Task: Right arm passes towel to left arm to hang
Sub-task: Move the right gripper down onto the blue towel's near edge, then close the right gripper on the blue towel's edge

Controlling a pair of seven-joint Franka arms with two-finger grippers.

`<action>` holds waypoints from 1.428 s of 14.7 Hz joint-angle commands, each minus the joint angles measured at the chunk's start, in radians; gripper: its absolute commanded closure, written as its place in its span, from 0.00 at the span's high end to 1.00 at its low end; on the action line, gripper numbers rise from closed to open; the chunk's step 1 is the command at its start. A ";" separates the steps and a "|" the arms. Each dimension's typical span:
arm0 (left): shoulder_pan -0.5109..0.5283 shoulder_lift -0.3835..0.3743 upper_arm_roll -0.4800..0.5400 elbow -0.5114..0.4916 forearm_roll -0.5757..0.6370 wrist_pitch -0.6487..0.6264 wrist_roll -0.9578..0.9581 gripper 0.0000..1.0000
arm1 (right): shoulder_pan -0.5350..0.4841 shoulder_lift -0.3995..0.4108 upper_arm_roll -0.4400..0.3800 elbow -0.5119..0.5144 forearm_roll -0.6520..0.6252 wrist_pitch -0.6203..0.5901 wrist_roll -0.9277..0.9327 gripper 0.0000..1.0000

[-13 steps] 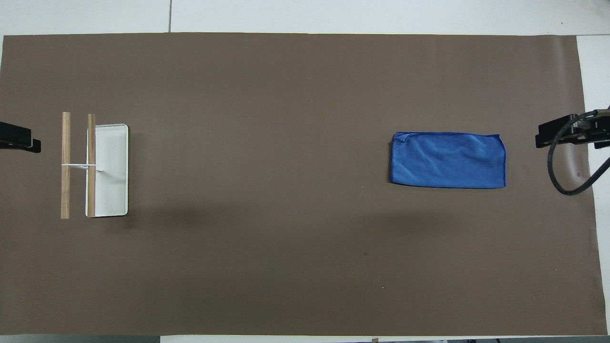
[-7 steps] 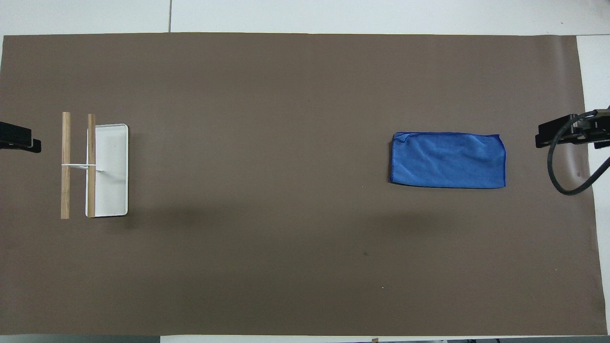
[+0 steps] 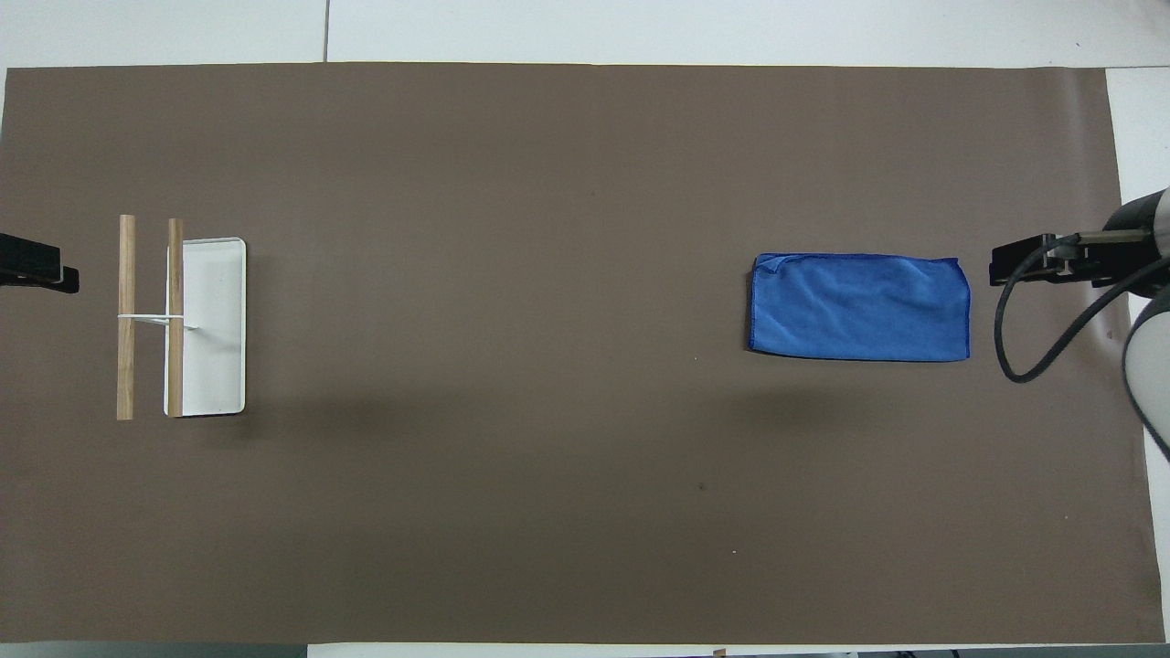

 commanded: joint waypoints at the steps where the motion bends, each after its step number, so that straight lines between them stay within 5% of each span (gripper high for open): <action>1: -0.012 -0.018 0.007 -0.015 0.017 -0.005 0.009 1.00 | -0.009 -0.050 0.005 -0.240 -0.002 0.228 0.009 1.00; 8: -0.012 -0.018 0.007 -0.015 0.015 -0.005 0.009 1.00 | -0.006 0.123 0.005 -0.414 0.000 0.645 -0.013 1.00; 17: -0.012 -0.018 0.007 -0.015 0.017 -0.005 0.009 1.00 | -0.036 0.293 0.007 -0.411 0.000 0.836 -0.106 1.00; 18: -0.012 -0.018 0.007 -0.015 0.015 -0.005 0.009 1.00 | -0.036 0.295 0.008 -0.411 0.000 0.833 -0.107 0.89; 19: -0.012 -0.020 0.007 -0.014 0.017 -0.005 0.009 1.00 | -0.035 0.294 0.007 -0.411 0.000 0.830 -0.110 0.58; 20: -0.012 -0.018 0.007 -0.015 0.015 -0.005 0.009 1.00 | -0.029 0.294 0.007 -0.411 0.000 0.824 -0.118 0.12; 21: -0.012 -0.018 0.007 -0.014 0.017 -0.005 0.009 1.00 | -0.029 0.294 0.007 -0.411 0.000 0.821 -0.116 0.00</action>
